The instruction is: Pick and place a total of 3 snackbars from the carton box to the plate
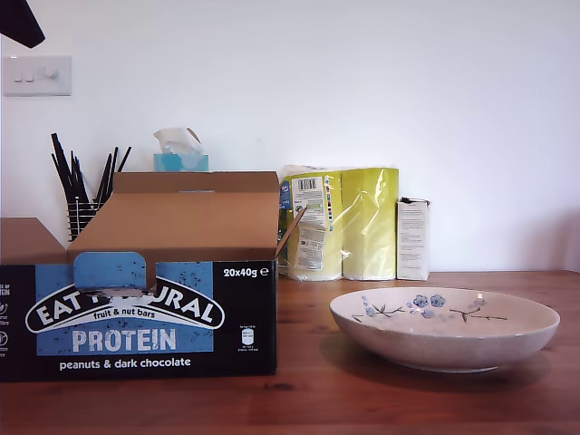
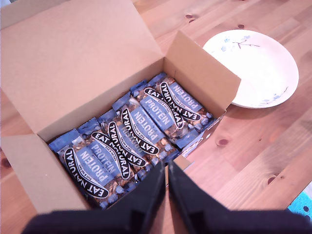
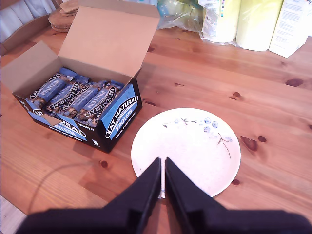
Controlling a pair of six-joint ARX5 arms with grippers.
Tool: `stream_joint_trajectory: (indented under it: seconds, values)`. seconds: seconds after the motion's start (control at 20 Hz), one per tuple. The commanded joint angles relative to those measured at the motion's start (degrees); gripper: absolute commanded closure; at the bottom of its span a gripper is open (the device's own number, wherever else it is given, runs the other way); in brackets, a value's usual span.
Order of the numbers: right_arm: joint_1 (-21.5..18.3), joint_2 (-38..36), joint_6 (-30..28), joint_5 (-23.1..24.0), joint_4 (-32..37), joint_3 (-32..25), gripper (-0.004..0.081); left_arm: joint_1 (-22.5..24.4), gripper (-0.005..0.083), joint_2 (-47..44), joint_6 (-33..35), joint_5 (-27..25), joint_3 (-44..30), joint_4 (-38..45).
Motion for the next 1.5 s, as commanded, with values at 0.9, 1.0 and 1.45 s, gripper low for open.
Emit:
stream_joint_trajectory:
  seconds: [0.9,1.0,1.45]
  values:
    - [7.0,2.3,0.0,-3.8,3.6,0.5,0.0783,-0.5,0.0797,14.5,-1.9,4.0,-1.2,17.3]
    - [9.6,2.8,-0.1,-1.9,1.7,0.8,0.0783,-1.8,0.0797,19.2,-3.2,3.9,-1.2,18.9]
    - [13.0,4.5,-0.1,0.7,1.1,0.8,0.0783,-4.9,0.0217,35.6,-19.8,-4.2,-1.0,24.1]
